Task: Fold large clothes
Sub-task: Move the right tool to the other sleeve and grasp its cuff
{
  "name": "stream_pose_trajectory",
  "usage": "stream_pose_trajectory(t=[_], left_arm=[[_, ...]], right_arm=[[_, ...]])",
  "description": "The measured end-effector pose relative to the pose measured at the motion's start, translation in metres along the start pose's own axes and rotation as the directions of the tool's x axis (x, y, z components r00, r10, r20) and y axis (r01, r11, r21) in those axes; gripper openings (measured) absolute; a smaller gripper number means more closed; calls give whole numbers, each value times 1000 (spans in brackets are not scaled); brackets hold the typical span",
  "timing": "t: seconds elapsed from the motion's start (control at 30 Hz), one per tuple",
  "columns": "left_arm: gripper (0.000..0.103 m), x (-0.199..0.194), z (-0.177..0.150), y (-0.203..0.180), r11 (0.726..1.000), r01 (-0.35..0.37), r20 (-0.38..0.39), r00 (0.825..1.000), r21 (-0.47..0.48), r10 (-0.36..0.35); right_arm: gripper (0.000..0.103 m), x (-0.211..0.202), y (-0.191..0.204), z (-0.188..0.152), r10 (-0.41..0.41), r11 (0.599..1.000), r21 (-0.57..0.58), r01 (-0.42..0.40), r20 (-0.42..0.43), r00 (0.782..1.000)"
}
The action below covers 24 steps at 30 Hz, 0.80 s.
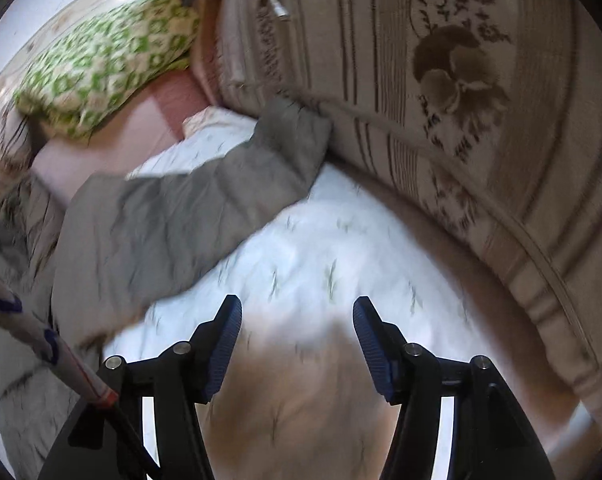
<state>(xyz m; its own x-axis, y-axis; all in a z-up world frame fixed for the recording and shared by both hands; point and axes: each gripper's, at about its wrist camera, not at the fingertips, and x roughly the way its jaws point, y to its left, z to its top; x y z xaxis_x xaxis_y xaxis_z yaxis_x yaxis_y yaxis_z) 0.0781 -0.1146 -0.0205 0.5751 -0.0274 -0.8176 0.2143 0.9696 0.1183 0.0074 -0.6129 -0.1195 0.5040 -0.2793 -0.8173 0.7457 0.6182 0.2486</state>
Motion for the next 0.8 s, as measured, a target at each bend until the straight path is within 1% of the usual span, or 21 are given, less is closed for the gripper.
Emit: stream_pose_trajectory(t=[0.07,0.17,0.23,0.33,0.37,0.47,0.53,0.63,0.7,0.73,0.77,0.8], left_arm=[[62,6,3,4,1000,-3,-18,1000,-24,3],[62,13,6,5,999,-20,-34,999,-29,19],[62,17,7,5,999,-38,-38,999,-23,37],[62,26,7,5,998,-55,-54,997,-24,54],[62,29,6,6,998,-55,-61,997,-26,53],[62,39,6,4,998,-56,-86,995,-22,54],[62,43,6,1,998,-55,-97,994,-10,54],[62,46,6,-2,998,-58,-101,993,5,58],[62,47,5,-2,998,-56,-107,993,4,56],[62,47,5,-2,999,-54,-109,993,2,54],[62,47,4,0,999,-50,-111,993,-2,50],[62,46,4,2,999,-47,-108,993,-5,47]], right_arm=[[69,14,2,15,1,1000,13,-2,12,1000],[72,37,12,37,8,1000,9,-8,12,1000],[73,53,17,51,-17,1000,16,17,7,1000],[73,77,10,67,-123,987,103,124,-14,992],[73,81,6,68,-133,982,136,135,-22,991],[73,90,-3,68,-125,973,194,126,-16,992],[73,101,-2,70,-127,974,186,127,-13,992],[73,110,7,80,-138,980,145,134,20,990],[44,117,11,87,-121,984,133,118,19,992],[24,121,15,91,-104,988,118,103,6,995],[19,121,18,94,-104,990,95,105,-8,995],[16,118,26,96,-127,991,49,127,-2,992]])
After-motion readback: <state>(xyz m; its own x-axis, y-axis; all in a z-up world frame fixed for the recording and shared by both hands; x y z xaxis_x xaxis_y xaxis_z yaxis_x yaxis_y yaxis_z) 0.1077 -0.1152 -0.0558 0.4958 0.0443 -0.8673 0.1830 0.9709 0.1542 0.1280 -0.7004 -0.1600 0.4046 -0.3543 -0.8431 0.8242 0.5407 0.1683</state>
